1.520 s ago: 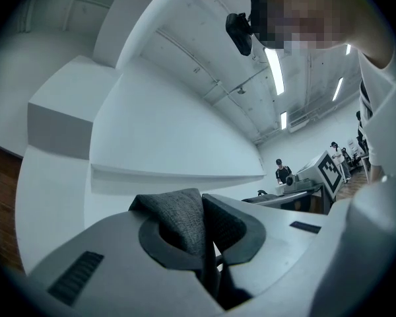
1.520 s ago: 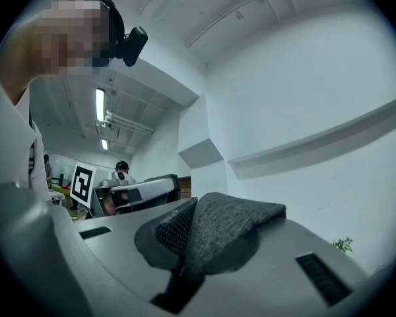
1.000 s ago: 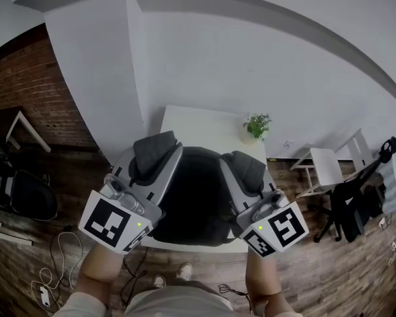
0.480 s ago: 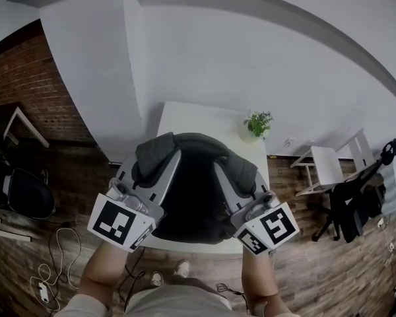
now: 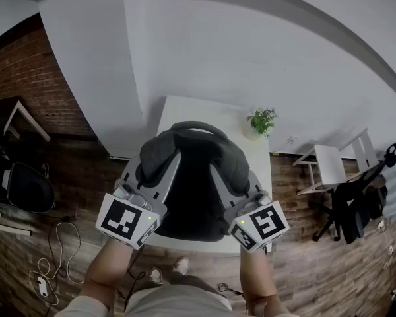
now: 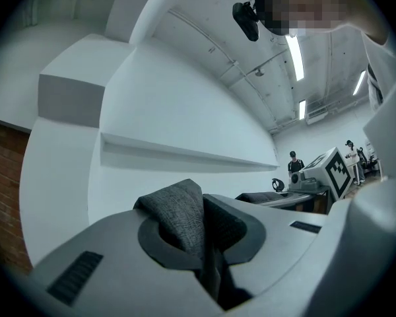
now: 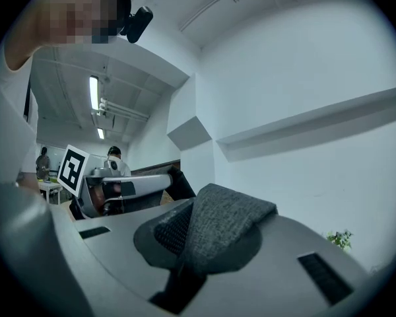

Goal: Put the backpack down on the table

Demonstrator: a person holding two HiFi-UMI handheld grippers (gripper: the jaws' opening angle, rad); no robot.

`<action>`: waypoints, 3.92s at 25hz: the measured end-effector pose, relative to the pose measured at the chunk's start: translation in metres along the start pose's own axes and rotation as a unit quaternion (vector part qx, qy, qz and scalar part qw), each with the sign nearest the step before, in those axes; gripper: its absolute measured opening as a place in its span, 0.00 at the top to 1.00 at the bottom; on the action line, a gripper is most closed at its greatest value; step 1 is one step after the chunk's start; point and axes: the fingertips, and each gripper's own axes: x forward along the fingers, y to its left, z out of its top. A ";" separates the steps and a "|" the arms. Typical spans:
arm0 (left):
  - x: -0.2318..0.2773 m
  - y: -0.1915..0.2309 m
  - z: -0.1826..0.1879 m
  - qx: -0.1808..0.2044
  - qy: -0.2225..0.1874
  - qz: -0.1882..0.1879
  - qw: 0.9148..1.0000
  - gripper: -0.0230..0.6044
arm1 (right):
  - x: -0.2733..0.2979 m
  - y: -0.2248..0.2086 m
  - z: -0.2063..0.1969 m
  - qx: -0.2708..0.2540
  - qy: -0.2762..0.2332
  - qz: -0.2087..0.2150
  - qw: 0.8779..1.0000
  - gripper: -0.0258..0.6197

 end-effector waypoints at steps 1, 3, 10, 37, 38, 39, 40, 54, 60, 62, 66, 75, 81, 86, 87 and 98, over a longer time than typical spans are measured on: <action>0.001 0.001 -0.004 -0.001 0.003 0.003 1.000 0.89 | 0.001 -0.001 -0.005 -0.001 0.006 -0.001 1.000 0.88; 0.004 0.002 -0.013 -0.004 0.010 0.009 1.000 0.89 | 0.003 -0.003 -0.016 -0.006 0.021 0.000 1.000 0.88; 0.012 0.003 -0.039 -0.012 0.026 0.025 0.999 0.89 | 0.007 -0.014 -0.044 -0.010 0.052 -0.003 0.999 0.88; 0.012 0.012 -0.158 -0.060 0.150 0.053 0.985 0.72 | -0.001 -0.055 -0.144 -0.018 0.185 -0.089 0.979 0.68; 0.010 0.012 -0.163 -0.063 0.156 0.055 0.984 0.68 | -0.004 -0.056 -0.146 -0.017 0.185 -0.096 0.978 0.67; 0.008 0.013 -0.166 -0.064 0.161 0.057 0.983 0.64 | -0.007 -0.057 -0.149 -0.016 0.186 -0.103 0.977 0.66; 0.006 0.014 -0.170 -0.064 0.164 0.060 0.983 0.63 | -0.010 -0.058 -0.151 -0.017 0.188 -0.109 0.976 0.66; -0.030 0.017 -0.179 -0.048 0.175 0.078 0.980 0.54 | -0.043 -0.039 -0.158 -0.029 0.197 -0.144 0.969 0.61; -0.046 0.009 -0.168 -0.044 0.170 0.066 0.982 0.54 | -0.056 -0.021 -0.153 -0.029 0.195 -0.160 0.967 0.61; -0.053 0.007 -0.165 -0.044 0.168 0.063 0.983 0.54 | -0.060 -0.015 -0.153 -0.030 0.197 -0.165 0.966 0.61; -0.063 0.005 -0.159 -0.039 0.166 0.061 0.983 0.55 | -0.069 -0.005 -0.150 -0.031 0.196 -0.182 0.963 0.61; -0.094 -0.001 -0.131 -0.021 0.139 0.066 0.988 0.90 | -0.092 0.021 -0.119 -0.029 0.149 -0.210 0.966 0.85; -0.117 -0.010 -0.106 -0.025 0.106 0.063 0.992 0.93 | -0.102 0.045 -0.094 -0.039 0.124 -0.210 0.969 0.89; -0.144 -0.009 -0.069 -0.030 0.063 0.072 0.995 0.94 | -0.110 0.073 -0.059 -0.025 0.075 -0.190 0.979 0.89; -0.151 -0.007 -0.060 -0.027 0.051 0.076 0.995 0.94 | -0.112 0.081 -0.050 -0.020 0.060 -0.183 0.981 0.90; -0.220 -0.008 0.013 -0.021 -0.028 0.066 0.997 0.94 | -0.138 0.138 0.019 -0.037 -0.022 -0.146 0.988 0.90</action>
